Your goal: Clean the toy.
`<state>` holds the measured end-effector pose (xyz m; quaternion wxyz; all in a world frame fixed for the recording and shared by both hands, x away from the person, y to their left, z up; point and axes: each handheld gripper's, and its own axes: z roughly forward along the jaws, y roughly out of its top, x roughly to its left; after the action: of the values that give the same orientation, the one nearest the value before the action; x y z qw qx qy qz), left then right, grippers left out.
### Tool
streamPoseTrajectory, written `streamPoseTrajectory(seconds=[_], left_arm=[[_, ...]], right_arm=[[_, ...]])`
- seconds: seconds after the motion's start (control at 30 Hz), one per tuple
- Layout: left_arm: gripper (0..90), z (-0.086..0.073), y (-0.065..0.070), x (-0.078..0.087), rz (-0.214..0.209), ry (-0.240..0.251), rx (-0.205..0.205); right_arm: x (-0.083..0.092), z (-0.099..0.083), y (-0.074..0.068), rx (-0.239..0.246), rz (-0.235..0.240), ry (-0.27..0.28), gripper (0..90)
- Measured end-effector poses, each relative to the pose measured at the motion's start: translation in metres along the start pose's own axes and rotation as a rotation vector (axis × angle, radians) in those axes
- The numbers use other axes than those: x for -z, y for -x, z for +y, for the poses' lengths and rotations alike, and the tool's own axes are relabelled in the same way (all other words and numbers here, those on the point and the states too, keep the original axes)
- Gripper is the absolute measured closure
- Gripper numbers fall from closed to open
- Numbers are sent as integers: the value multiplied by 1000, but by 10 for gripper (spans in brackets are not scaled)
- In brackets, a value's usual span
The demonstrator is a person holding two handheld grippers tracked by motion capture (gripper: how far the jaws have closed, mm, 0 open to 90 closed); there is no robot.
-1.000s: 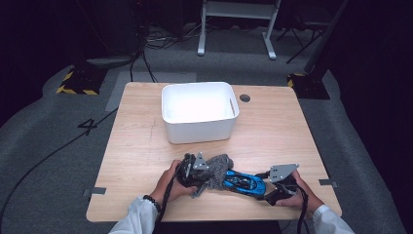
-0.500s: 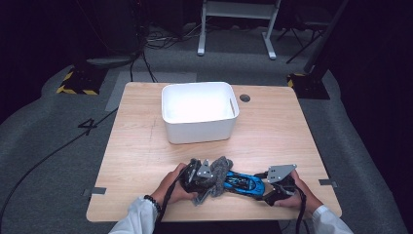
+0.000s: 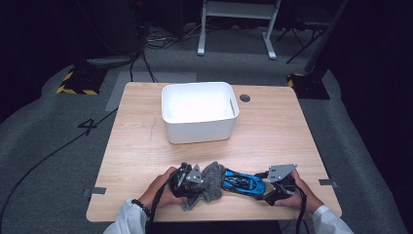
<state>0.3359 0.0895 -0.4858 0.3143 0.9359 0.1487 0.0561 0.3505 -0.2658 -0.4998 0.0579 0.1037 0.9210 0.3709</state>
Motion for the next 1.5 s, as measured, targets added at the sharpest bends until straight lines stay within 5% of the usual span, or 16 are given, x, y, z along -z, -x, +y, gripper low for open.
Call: streamPoseTrajectory(seconds=[0.17,0.37,0.57,0.8,1.1,1.5], left_arm=[[661,1,-3,-3,12,29,29],[311,9,-4,-6,27,90,99],[196,17,-9,-4,64,164,153],[254,27,-12,-25,54,113,144],[585,31,-8,-32,-26,97,76],[675,26,0,-27,-81,74,21]], right_arm=[[0,-1,0,-5,2,10,259],[1,-1,0,-1,10,0,260],[2,-1,1,-1,17,-6,259],[1,-1,1,-1,17,-6,258],[1,-1,1,2,14,-6,258],[2,0,4,10,12,-14,256]])
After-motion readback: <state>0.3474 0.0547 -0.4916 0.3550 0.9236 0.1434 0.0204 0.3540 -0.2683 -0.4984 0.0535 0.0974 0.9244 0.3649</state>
